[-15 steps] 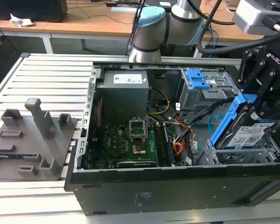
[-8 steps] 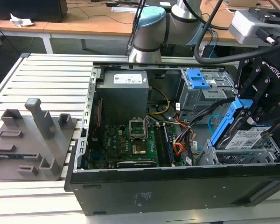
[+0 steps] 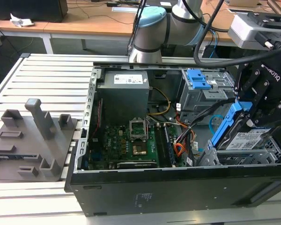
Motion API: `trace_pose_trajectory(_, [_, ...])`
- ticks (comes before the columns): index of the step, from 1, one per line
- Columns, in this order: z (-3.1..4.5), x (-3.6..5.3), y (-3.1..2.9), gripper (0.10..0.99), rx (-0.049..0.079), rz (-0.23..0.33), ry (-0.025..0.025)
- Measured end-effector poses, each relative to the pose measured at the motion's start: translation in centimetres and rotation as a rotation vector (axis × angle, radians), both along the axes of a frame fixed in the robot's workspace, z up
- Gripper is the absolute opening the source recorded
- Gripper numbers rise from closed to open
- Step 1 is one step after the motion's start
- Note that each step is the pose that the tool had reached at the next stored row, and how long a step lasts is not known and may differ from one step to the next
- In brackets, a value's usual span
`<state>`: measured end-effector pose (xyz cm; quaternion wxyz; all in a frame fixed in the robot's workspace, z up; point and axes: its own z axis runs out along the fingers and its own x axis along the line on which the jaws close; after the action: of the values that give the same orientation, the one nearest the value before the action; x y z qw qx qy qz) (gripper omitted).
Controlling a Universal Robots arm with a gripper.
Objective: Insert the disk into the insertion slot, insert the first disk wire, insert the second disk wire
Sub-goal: 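Insert the disk into the insertion slot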
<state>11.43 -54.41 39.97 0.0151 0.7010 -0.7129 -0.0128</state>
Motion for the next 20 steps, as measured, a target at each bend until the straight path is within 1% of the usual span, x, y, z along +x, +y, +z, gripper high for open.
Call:
trace_pose_trajectory(3, [0.00, 0.00, 0.00, 0.380, 0.000, 0.000, -0.0001])
trace_pose_trajectory(4, [-0.01, 0.00, 0.00, 0.443, 0.000, 0.000, 0.0000])
trace_pose_trajectory(7, [-0.01, 0.00, 0.00, 0.443, 0.000, 0.000, 0.0000])
trace_pose_trajectory(8, [-0.01, 0.00, 0.00, 0.361, 0.000, 0.000, 0.0000])
trace_pose_trajectory(9, [-0.01, 0.00, 0.00, 0.361, 0.000, 0.000, 0.0000])
trace_pose_trajectory(10, [-0.01, 0.00, 0.00, 0.298, 0.000, 0.000, 0.0000])
trace_pose_trajectory(11, [-0.02, 0.00, 0.00, 0.180, 0.000, 0.000, -0.0001])
trace_pose_trajectory(12, [-0.02, 0.00, 0.00, 0.118, 0.000, 0.000, 0.0000])
trace_pose_trajectory(13, [-0.02, 0.00, 0.00, 0.106, 0.000, 0.000, 0.0000])
trace_pose_trajectory(20, [-0.03, 0.00, 0.00, 0.106, 0.000, 0.000, -0.0001])
